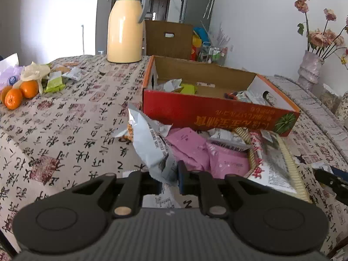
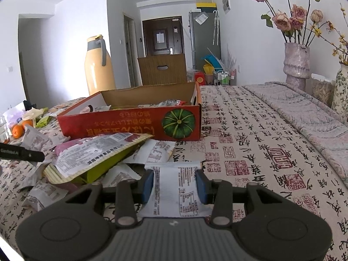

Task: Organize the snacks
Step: 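Carry both snacks over the cardboard box and open both tools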

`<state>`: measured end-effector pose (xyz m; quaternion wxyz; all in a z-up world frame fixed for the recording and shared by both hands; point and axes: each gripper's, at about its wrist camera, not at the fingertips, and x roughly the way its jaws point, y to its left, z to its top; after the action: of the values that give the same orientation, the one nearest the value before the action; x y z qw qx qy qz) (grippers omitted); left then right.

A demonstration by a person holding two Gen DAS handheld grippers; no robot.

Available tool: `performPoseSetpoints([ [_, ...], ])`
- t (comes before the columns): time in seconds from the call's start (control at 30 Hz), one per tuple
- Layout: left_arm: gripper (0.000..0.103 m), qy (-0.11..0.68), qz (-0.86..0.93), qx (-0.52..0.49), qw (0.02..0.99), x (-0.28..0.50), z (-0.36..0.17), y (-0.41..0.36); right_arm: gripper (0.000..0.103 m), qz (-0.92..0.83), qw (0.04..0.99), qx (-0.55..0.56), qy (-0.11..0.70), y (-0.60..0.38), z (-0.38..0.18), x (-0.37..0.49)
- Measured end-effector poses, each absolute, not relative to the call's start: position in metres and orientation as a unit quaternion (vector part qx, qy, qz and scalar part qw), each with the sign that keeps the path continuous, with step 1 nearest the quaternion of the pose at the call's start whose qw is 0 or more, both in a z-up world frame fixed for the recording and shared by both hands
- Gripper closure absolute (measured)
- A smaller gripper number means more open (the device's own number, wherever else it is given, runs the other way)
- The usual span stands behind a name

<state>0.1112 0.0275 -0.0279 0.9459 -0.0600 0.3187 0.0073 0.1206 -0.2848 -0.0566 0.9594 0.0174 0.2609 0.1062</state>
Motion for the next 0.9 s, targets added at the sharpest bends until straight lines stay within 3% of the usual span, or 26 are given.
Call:
performPoseSetpoints([
  [0.9, 0.089, 0.214, -0.039, -0.004, 0.976, 0.16, 0.04, -0.015, 0.063, 0.135, 0.974, 0.027, 0.181, -0.256, -0.007, 0.192],
])
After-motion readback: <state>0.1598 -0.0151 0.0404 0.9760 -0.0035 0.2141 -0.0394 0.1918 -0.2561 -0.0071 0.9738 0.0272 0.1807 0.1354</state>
